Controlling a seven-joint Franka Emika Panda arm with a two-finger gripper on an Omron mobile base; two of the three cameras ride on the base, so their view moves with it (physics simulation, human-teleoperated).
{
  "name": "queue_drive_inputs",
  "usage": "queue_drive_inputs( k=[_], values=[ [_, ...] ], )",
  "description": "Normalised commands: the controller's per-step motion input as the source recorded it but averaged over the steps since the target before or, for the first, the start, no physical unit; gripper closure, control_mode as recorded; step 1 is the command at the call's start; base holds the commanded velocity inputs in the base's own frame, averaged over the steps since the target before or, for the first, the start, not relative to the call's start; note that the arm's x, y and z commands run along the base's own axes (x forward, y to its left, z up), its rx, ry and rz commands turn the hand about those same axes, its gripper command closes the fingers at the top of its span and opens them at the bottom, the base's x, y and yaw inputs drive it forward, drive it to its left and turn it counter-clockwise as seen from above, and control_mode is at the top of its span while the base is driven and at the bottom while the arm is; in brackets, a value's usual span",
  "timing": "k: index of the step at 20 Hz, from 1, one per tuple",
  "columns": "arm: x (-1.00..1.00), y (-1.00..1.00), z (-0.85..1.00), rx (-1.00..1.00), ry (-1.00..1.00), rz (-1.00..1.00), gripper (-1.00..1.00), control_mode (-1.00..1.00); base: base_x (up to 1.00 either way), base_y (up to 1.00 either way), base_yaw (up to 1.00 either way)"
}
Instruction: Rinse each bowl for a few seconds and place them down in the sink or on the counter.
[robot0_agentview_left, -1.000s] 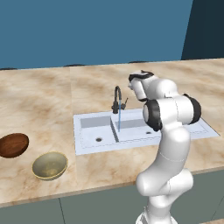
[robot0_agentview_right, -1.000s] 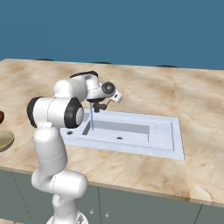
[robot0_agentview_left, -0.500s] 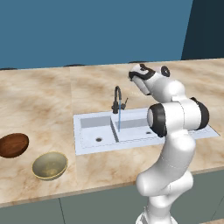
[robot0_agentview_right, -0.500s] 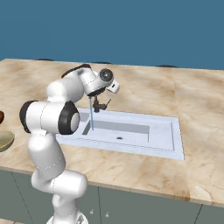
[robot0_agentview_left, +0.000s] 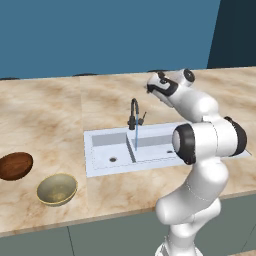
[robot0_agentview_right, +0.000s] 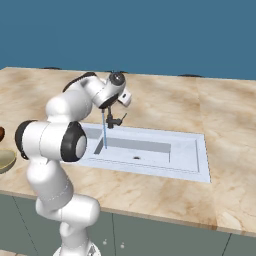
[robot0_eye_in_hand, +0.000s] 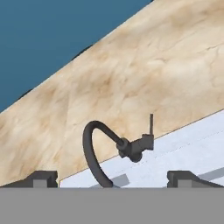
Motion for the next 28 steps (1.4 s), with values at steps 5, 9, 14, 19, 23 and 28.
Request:
queue_drive_inputs(
  k=[5,9,14,19,23,28],
  values=[
    [-0.28,0.26,0.03,0.07,0.14,0.00,-1.00,-1.00,0.00,0.00,0.00],
    [-0.27,0.37,0.00,0.02,0.07,0.01,-1.00,-1.00,0.00,0.00,0.00],
    [-0.34,0.48,-0.10,0.00,0.00,0.02,-1.00,-1.00,0.00,0.00,0.00],
    [-0.26,0.51,-0.16,0.00,0.00,0.02,-1.00,-1.00,0.00,0.00,0.00],
    [-0.10,0.38,-0.10,0.01,0.10,0.03,-1.00,-1.00,0.00,0.00,0.00],
    [-0.02,0.30,-0.02,0.00,0.13,0.03,-1.00,-1.00,0.00,0.00,0.00]
  ],
)
